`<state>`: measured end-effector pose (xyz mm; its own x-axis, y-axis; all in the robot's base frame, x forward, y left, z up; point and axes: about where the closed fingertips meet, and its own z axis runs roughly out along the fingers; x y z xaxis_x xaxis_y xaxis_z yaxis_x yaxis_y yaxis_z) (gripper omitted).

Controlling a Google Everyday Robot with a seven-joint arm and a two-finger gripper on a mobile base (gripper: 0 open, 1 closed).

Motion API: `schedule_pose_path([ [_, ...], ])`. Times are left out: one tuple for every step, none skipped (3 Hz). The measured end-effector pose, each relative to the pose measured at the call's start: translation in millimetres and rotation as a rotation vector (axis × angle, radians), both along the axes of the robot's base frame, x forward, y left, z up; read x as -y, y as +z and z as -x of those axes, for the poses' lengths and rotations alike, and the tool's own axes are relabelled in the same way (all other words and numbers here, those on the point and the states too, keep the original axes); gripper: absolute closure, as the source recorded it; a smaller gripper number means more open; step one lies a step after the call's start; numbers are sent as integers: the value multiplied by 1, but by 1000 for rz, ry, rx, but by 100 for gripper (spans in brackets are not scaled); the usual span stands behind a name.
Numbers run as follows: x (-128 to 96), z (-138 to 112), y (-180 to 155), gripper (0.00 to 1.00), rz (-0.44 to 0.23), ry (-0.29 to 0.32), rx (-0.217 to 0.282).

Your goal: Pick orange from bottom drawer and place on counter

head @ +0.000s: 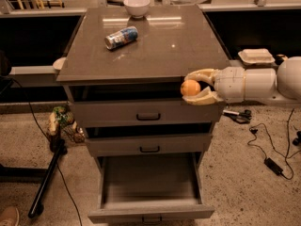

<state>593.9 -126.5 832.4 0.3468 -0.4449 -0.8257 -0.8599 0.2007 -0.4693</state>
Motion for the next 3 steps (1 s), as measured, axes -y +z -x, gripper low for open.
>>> schedule_pose_path([
  [6,-20,39,100,-29,-19,9],
  [15,-54,72,100,-78,-76,5],
  [16,-93,78,100,-110,-122,-16],
])
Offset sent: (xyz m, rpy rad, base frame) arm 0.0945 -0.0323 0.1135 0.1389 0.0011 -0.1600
